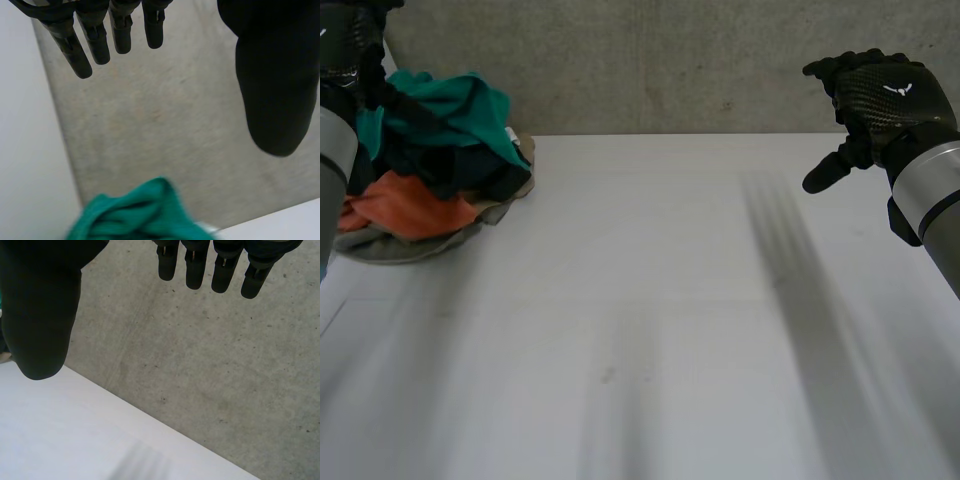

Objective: Fold the laundry.

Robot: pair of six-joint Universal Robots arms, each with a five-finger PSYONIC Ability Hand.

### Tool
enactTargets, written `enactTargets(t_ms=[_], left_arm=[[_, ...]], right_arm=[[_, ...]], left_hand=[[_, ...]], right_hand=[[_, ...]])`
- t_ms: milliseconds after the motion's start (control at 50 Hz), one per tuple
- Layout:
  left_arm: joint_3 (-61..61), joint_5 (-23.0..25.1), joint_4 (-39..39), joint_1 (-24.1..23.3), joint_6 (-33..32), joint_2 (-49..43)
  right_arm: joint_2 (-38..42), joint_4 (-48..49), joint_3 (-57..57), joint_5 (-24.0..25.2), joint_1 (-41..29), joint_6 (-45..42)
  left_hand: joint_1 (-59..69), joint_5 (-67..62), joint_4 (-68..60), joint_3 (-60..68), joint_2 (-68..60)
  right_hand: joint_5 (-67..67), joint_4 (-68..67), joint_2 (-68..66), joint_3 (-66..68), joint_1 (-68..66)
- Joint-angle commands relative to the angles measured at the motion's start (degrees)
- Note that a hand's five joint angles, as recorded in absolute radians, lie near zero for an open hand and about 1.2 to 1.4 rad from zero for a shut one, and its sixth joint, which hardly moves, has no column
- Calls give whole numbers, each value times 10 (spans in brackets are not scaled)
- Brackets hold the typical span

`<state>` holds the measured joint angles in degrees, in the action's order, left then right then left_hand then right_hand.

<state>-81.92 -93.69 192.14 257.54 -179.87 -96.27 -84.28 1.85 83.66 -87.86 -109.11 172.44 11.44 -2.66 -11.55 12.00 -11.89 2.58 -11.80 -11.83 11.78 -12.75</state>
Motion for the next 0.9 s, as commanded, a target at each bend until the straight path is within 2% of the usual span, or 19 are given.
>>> enactTargets(t_ms=[20,200,340,380,420,440,480,560,640,780,900], left_arm=[[155,2,9,39,-102,-186],[302,8,29,101,-109,-367],[388,69,89,117,-110,-475],[412,87,101,121,-110,-501],[431,95,104,122,-110,-515],[447,101,105,122,-110,-528],[460,103,105,121,-110,-533],[464,99,109,112,-108,-528],[446,97,109,87,-108,-472],[329,100,126,39,-78,-237],[280,105,136,-32,12,-77]], right_arm=[[0,1,5,1,0,-2],[1,1,7,1,0,-2],[3,3,14,1,1,-3],[5,3,16,1,2,-3],[7,3,17,1,1,-3],[9,3,17,1,1,-3],[10,3,16,1,1,-4],[11,3,15,1,2,-4],[11,3,12,1,3,-4],[5,2,5,1,18,-4],[-1,0,0,2,32,-3]], left_hand=[[-14,27,15,-20,19],[-11,23,12,-16,15],[23,-11,-22,17,-18],[83,-71,-82,78,-79],[202,-190,-201,197,-198],[408,-396,-407,402,-403],[668,-655,-667,662,-663],[686,-673,-685,680,-681],[686,-673,-685,680,-681],[686,-673,-685,680,-681],[686,-673,-685,680,-681]], right_hand=[[-26,18,18,-18,27],[-26,18,18,-18,27],[-26,18,18,-18,27],[-26,18,18,-18,27],[-26,18,18,-18,27],[-26,18,18,-18,27],[-26,18,18,-18,27],[-26,18,18,-18,27],[-26,18,18,-18,27],[-26,18,18,-18,27],[-26,18,18,-18,27]])
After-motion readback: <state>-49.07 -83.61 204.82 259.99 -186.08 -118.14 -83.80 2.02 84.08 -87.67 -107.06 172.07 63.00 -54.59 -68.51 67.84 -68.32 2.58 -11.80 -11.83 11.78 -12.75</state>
